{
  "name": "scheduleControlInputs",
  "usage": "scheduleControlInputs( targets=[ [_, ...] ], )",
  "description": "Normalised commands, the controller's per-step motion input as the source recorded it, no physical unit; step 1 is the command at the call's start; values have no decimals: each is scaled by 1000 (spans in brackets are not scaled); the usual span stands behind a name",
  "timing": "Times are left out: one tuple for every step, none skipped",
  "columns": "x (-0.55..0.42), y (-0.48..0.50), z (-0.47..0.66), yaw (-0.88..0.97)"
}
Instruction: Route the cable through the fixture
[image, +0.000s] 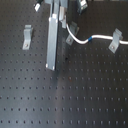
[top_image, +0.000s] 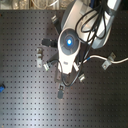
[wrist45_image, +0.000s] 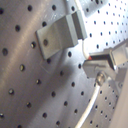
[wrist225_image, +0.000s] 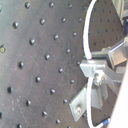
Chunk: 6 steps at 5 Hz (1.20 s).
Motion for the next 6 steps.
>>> scheduleControlInputs(
  targets=[
    [21,-105,1,100],
    [-13,-44,-426,146],
    [-17,-54,-466,191],
    [-50,-170,-377,0],
    [-89,-268,-99,-320],
    [-72,-351,-65,-520]
  ],
)
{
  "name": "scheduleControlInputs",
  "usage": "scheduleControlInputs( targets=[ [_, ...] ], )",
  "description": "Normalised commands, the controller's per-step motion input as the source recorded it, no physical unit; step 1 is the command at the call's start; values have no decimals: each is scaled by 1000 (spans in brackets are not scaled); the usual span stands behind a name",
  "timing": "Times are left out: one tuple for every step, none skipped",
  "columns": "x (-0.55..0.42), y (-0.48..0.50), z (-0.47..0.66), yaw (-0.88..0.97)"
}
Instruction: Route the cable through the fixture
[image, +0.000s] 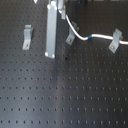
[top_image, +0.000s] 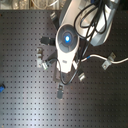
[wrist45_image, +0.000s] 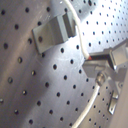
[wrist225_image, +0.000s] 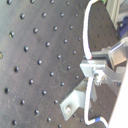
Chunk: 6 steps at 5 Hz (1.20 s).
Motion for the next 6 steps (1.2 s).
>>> scheduleControlInputs(
  targets=[
    [-56,-323,-57,-409],
    [-46,-205,-130,-289],
    [-75,-142,-26,-243],
    [-39,-200,-18,-354],
    [-44,-62,1,-380],
    [-147,-66,36,-317]
  ],
)
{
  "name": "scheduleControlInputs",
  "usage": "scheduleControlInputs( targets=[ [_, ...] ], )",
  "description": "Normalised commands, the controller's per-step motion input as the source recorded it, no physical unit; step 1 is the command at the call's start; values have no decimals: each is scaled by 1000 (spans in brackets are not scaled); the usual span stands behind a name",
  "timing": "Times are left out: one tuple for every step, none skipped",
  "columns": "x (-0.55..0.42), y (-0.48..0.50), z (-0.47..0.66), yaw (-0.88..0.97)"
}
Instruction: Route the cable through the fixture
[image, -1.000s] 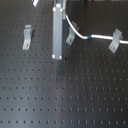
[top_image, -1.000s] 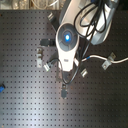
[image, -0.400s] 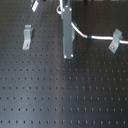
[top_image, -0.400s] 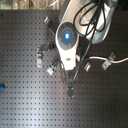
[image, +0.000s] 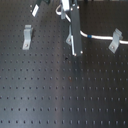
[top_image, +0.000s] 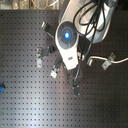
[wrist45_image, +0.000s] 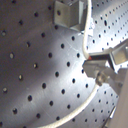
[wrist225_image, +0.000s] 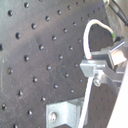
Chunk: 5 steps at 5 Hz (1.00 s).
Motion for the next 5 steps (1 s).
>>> scheduleControlInputs(
  targets=[
    [-208,-64,262,-63],
    [-206,82,344,0],
    [-112,380,589,0],
    [-172,557,740,-6],
    [-146,452,738,0]
  ],
)
